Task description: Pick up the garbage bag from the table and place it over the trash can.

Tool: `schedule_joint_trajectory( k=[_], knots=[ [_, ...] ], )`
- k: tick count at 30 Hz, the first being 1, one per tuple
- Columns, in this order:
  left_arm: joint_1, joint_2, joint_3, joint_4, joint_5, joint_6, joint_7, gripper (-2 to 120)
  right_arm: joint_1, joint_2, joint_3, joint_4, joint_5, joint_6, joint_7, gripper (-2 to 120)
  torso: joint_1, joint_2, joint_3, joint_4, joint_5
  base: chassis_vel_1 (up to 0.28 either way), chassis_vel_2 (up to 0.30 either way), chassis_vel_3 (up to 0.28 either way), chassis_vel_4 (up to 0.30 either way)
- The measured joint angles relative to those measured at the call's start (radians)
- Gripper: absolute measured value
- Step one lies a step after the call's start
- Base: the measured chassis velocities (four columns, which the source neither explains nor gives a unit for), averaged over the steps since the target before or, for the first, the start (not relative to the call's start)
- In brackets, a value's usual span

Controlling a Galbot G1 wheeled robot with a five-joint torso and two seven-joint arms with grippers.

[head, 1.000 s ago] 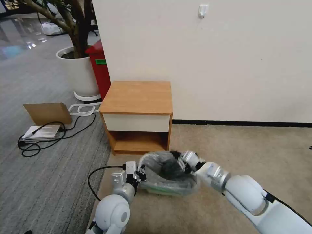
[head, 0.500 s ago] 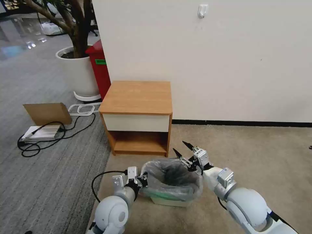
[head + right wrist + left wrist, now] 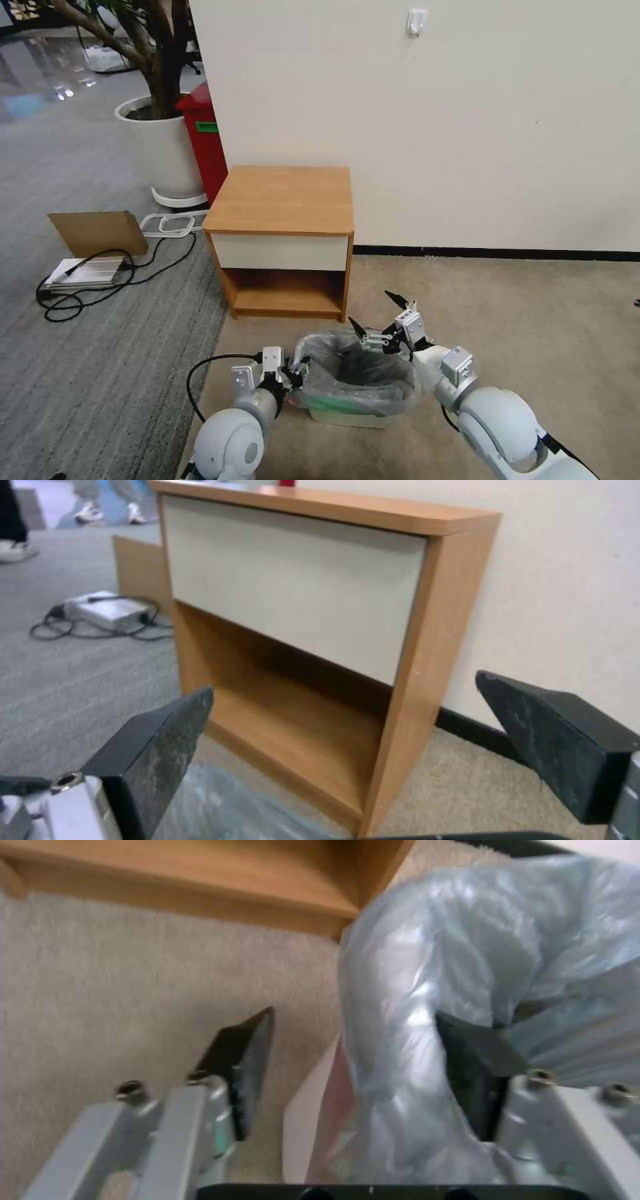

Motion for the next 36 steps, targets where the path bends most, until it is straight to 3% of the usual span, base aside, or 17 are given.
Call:
schedule_joint_trajectory(
  k=[5,8,10,12,13,16,20,36],
  knots=[
    [0.003,0.005,-0.001,-0.012,0.029,-0.017,0.027,78,-0.018,0.038,-0.001,0.002,0.040,-0.010,0.095,100,0.000,0.000,0.000,0.0000,0.0000,0.000,0.000,0.000,0.000],
    [0.017,0.011,-0.011,-0.006,0.149,-0.109,0.082,92,-0.047,0.099,0.001,0.012,0.044,-0.066,0.262,100,0.000,0.000,0.000,-0.0001,0.0000,0.000,0.000,0.000,0.000],
    [0.019,0.012,-0.013,-0.004,0.164,-0.123,0.088,92,-0.049,0.103,0.001,0.012,0.044,-0.068,0.272,100,0.000,0.000,0.000,-0.0001,0.0001,0.000,0.000,0.000,0.000],
    [0.038,0.022,-0.058,0.027,0.310,-0.333,0.156,99,-0.090,0.161,0.023,0.010,0.037,-0.055,0.356,100,0.000,0.000,0.000,-0.0001,-0.0001,0.000,0.000,0.000,0.000],
    [0.038,0.022,-0.058,0.027,0.310,-0.333,0.156,99,-0.090,0.161,0.023,0.010,0.037,-0.055,0.356,100,0.000,0.000,0.000,-0.0001,-0.0001,0.000,0.000,0.000,0.000],
    [0.063,0.045,-0.121,0.030,0.368,-0.464,0.204,100,-0.125,0.202,0.068,-0.018,0.002,0.067,0.340,100,0.000,0.000,0.000,0.0001,-0.0002,0.000,0.000,0.000,0.000],
    [0.082,0.061,-0.164,0.032,0.359,-0.544,0.211,100,-0.158,0.253,0.120,-0.044,-0.032,0.162,0.309,100,0.000,0.000,0.000,0.0000,-0.0001,0.000,0.000,0.000,0.000],
    [0.085,0.061,-0.170,0.035,0.351,-0.554,0.205,100,-0.170,0.270,0.133,-0.054,-0.038,0.184,0.298,100,0.000,0.000,0.000,-0.0001,0.0000,0.000,0.000,0.000,0.000]
  ],
)
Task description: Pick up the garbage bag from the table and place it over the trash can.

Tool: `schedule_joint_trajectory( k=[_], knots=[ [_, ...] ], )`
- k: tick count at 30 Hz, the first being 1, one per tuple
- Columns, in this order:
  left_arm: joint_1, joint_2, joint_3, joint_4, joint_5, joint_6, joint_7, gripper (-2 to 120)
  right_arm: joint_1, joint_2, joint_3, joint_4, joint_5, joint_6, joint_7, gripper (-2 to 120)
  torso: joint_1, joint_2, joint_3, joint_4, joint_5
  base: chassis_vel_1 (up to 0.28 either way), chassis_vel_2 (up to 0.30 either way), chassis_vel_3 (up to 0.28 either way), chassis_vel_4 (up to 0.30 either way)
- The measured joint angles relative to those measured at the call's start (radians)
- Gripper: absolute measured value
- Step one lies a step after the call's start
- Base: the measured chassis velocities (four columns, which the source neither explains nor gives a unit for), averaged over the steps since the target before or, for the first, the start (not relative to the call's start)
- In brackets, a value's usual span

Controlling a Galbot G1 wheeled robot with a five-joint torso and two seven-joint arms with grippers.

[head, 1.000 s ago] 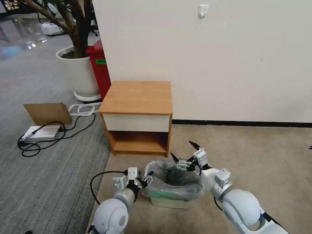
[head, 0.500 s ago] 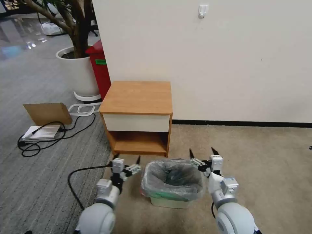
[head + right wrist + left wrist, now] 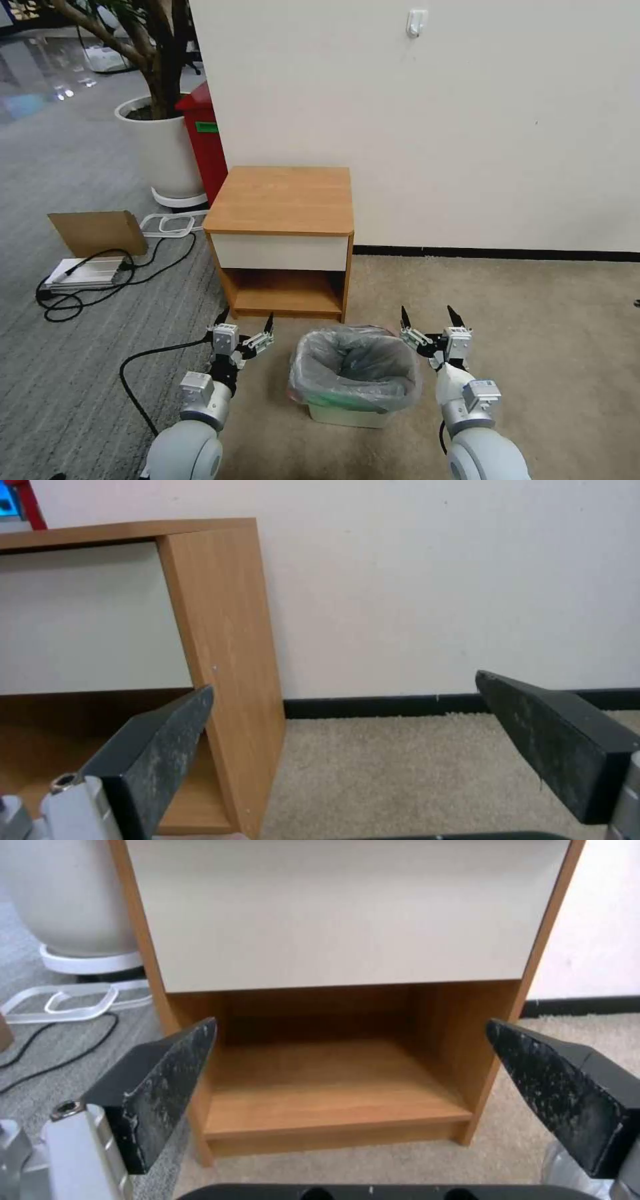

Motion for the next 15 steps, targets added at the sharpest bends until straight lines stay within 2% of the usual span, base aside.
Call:
schedule_joint_trajectory(
  k=[15],
  knots=[
    [-0.001,-0.001,0.001,0.001,-0.002,0.005,-0.002,100,0.001,-0.002,-0.001,0.001,0.000,-0.003,-0.001,100,0.000,0.000,0.000,0.0000,0.0000,0.000,0.000,0.000,0.000]
  ],
)
